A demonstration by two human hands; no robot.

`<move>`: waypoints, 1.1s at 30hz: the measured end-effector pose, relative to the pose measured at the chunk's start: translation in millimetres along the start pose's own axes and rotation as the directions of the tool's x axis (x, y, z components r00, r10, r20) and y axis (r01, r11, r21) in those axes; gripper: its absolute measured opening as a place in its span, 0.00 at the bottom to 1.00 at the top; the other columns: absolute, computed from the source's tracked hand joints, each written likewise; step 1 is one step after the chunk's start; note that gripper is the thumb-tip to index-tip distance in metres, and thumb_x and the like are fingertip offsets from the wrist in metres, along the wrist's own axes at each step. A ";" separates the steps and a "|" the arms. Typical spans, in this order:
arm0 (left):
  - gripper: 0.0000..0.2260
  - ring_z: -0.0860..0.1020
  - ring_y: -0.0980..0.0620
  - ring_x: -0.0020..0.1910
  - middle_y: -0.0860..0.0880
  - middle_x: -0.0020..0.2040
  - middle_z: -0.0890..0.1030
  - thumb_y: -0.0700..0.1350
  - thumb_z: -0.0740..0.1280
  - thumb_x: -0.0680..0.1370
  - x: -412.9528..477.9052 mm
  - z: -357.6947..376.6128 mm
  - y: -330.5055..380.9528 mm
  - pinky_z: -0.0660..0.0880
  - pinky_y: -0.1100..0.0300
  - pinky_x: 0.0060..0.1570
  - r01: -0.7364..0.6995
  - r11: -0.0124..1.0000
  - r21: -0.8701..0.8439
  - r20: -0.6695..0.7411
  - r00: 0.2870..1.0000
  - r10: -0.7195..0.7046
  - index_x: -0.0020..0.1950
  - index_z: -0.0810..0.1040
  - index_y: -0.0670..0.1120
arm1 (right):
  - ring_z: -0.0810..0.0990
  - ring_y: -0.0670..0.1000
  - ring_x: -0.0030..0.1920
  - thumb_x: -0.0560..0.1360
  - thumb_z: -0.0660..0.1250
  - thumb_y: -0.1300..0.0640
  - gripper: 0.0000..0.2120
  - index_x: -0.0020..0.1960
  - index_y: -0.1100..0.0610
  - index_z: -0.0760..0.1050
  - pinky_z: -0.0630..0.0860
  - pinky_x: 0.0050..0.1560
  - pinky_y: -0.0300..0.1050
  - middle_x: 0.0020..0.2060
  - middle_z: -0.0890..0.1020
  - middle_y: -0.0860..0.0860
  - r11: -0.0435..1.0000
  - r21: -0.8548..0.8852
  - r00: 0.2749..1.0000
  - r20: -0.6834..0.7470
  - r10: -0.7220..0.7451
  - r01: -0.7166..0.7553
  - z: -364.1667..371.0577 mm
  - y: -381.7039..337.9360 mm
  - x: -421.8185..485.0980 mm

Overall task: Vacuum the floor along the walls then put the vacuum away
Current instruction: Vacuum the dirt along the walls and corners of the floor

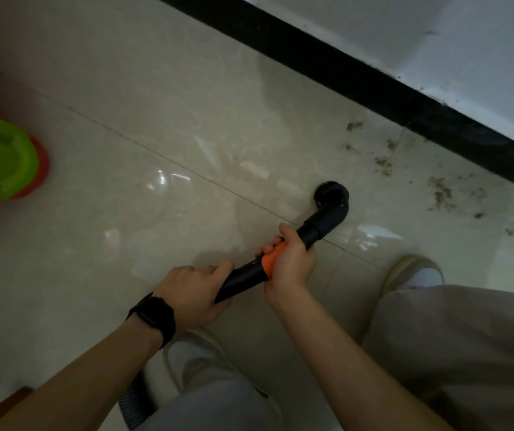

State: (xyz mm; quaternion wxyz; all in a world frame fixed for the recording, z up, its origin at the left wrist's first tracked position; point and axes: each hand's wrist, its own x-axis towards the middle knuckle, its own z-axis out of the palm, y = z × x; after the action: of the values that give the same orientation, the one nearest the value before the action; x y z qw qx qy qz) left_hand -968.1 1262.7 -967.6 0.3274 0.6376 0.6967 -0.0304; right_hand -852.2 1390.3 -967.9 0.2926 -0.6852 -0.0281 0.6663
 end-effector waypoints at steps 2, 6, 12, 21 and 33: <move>0.16 0.80 0.42 0.38 0.51 0.44 0.80 0.61 0.60 0.74 9.9 -0.9 3.2 0.64 0.57 0.34 -0.009 1.000 0.011 -0.022 1.000 0.009 0.56 0.63 0.54 | 0.71 0.49 0.22 0.78 0.69 0.65 0.09 0.47 0.58 0.69 0.74 0.26 0.43 0.25 0.73 0.50 1.000 0.009 1.000 0.005 -0.012 0.012 0.0 -8.9 4.0; 0.16 0.80 0.42 0.38 0.50 0.46 0.80 0.60 0.61 0.75 27.2 -6.8 6.3 0.64 0.57 0.34 0.007 0.999 0.046 -0.060 0.998 -0.004 0.56 0.61 0.54 | 0.71 0.50 0.22 0.77 0.68 0.66 0.09 0.48 0.57 0.69 0.74 0.26 0.43 0.25 0.73 0.51 0.999 0.012 0.999 0.039 -0.031 0.031 8.8 -25.3 11.0; 0.18 0.81 0.42 0.40 0.51 0.47 0.80 0.60 0.62 0.75 40.3 -14.4 8.9 0.65 0.57 0.34 0.062 0.996 0.057 -0.095 0.994 -0.056 0.58 0.62 0.54 | 0.71 0.49 0.22 0.77 0.69 0.66 0.09 0.48 0.57 0.69 0.74 0.26 0.43 0.25 0.73 0.51 0.999 0.001 0.995 0.088 -0.035 0.035 22.2 -37.9 20.2; 0.16 0.80 0.44 0.41 0.52 0.50 0.79 0.59 0.60 0.76 61.4 -27.7 15.6 0.64 0.57 0.34 0.091 0.994 0.056 -0.103 0.991 -0.085 0.58 0.61 0.54 | 0.72 0.49 0.23 0.76 0.69 0.65 0.09 0.47 0.57 0.70 0.74 0.26 0.43 0.26 0.74 0.50 0.998 -0.002 0.990 0.129 -0.061 0.062 33.0 -55.6 33.2; 0.17 0.79 0.46 0.41 0.52 0.49 0.79 0.59 0.59 0.77 83.0 -36.0 23.6 0.64 0.57 0.35 0.095 0.995 0.041 -0.096 0.991 -0.090 0.62 0.60 0.55 | 0.72 0.49 0.23 0.77 0.69 0.65 0.08 0.49 0.58 0.71 0.74 0.26 0.43 0.26 0.74 0.51 0.996 -0.019 0.986 0.147 -0.080 0.084 40.3 -74.2 44.8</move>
State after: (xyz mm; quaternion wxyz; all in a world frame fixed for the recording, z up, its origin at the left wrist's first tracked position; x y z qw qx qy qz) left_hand -959.4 1355.7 -971.6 0.2779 0.6125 0.7393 -0.0314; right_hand -858.6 1485.5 -973.2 0.3083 -0.6367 -0.0861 0.7016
